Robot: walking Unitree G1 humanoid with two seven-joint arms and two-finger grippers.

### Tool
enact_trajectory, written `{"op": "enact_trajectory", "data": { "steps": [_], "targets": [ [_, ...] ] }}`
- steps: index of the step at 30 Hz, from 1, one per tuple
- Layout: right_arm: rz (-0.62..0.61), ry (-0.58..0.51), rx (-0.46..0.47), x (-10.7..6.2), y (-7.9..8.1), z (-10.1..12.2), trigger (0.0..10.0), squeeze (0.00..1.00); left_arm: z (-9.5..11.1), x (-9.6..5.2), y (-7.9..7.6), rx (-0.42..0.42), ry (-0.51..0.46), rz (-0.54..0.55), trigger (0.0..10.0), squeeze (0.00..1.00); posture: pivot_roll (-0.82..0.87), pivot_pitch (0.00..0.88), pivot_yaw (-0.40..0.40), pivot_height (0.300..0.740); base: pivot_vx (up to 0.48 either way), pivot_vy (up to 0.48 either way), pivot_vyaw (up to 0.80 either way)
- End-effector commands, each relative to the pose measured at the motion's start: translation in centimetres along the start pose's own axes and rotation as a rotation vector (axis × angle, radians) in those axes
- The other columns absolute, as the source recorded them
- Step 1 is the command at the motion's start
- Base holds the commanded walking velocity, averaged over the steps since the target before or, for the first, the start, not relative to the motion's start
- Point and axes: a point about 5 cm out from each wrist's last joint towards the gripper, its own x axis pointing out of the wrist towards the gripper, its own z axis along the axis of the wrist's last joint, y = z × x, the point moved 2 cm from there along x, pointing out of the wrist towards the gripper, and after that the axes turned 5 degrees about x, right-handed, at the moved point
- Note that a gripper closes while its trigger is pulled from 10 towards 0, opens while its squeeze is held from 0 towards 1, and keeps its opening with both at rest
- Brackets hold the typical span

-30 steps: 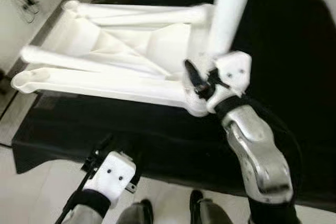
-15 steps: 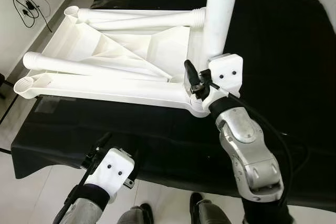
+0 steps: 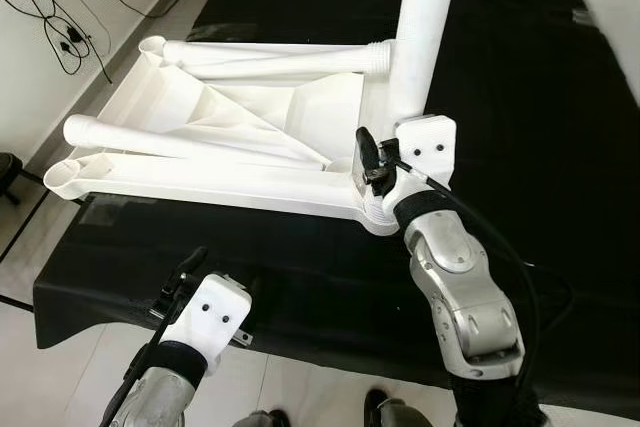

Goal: Building children table

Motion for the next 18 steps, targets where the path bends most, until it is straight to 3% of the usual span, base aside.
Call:
{"op": "enact_trajectory", "data": {
  "steps": [1,18],
  "targets": [
    [-0.021,0.118,-0.008,-0.1,-0.3,-2.7,10.0,0.0,-0.7,0.0,0.2,0.003,0.02,0.015,10.0,0.0,0.05,0.185,0.052,0.74,0.0,0.0,0.0],
    [-0.029,0.124,-0.006,0.6,-0.3,-3.4,10.0,0.0,0.0,1.8,3.0,-0.01,-0.035,0.11,10.0,0.0,0.05,0.142,0.052,0.74,0.0,0.0,0.0]
  ]
}}
